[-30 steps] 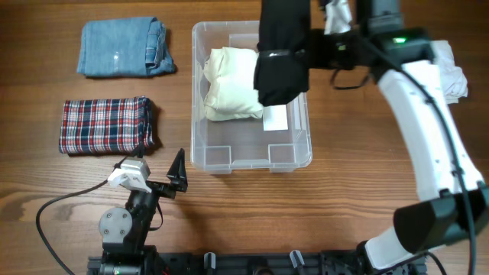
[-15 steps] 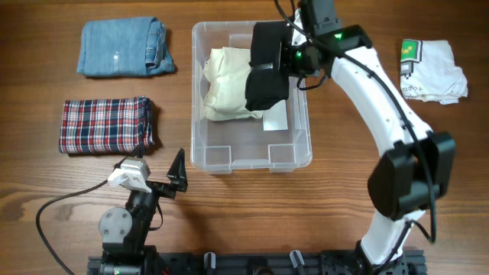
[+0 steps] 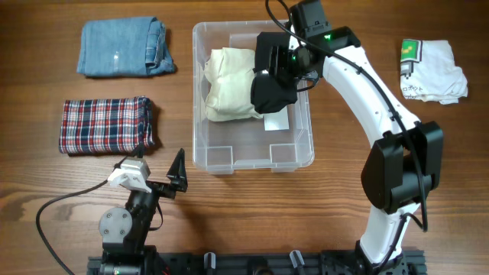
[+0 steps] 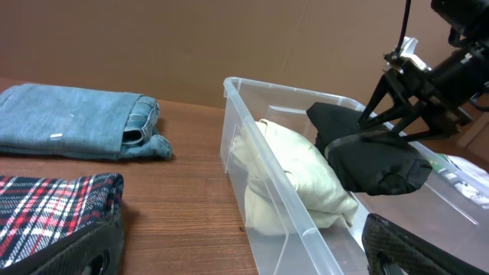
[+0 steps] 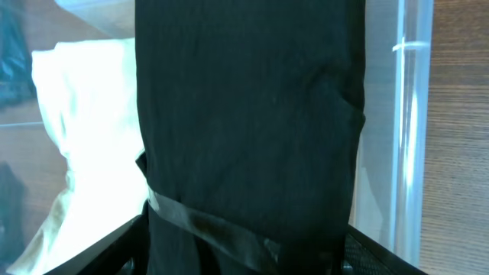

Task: Pack container
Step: 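Lift the black garment and carry it left over the bin, then lower the black garment beside the cream cloth and press it down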

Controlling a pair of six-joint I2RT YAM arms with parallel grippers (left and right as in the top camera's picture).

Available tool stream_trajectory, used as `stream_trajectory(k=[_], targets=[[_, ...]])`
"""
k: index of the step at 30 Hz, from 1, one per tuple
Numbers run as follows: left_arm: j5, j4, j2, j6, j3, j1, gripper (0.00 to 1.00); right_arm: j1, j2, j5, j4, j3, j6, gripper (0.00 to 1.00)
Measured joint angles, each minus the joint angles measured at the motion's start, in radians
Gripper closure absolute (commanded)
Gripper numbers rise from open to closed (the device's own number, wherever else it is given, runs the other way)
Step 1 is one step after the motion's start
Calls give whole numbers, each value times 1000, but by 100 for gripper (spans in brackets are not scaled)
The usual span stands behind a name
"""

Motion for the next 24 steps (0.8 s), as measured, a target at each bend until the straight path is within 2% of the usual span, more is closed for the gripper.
stream_trajectory(k=[12,14,17,19,24], targets=[[0,0,0,0,0,0,0,11,0,95,-114,172,-50,25],[0,0,0,0,0,0,0,37,0,112,-114,188,-53,44],[0,0,0,0,0,0,0,72,0,145,-121,188,-58,63],[0,0,0,0,0,0,0,94,0,163,-126,188,-67,69],[0,0,0,0,0,0,0,134,11,221,-178,188,-42,70]])
